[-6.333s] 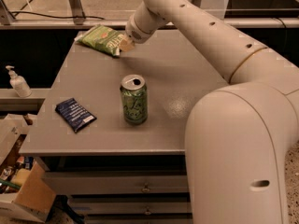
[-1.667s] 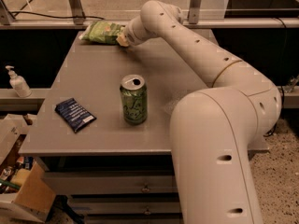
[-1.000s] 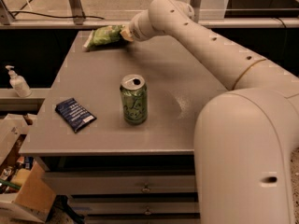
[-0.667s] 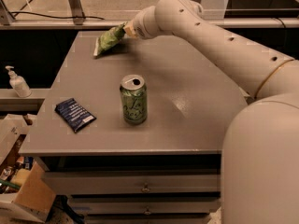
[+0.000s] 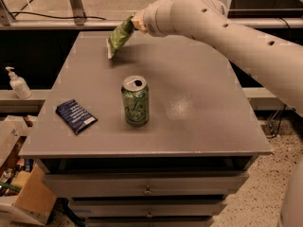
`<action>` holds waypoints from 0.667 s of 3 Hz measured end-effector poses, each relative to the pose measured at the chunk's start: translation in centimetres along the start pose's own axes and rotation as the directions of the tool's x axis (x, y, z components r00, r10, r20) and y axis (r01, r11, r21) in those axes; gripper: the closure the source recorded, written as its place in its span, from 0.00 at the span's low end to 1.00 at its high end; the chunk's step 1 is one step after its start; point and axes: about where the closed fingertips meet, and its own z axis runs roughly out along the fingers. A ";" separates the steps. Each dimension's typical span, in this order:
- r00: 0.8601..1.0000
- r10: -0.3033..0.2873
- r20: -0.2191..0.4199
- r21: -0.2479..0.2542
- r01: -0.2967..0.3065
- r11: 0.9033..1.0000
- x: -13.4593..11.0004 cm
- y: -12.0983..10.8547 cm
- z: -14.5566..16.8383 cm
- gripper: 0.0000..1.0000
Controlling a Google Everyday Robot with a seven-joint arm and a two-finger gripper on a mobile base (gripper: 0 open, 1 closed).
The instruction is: Pick green jalapeno chip bag
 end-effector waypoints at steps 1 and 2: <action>0.999 -0.015 0.043 0.036 0.013 0.999 -1.4 -0.6 -2.7 1.00; 0.995 -0.029 0.096 0.061 0.024 0.998 -2.8 -1.1 -5.6 1.00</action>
Offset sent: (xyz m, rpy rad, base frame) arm -0.0531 -0.0395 0.0697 0.0696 -0.1617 -0.0090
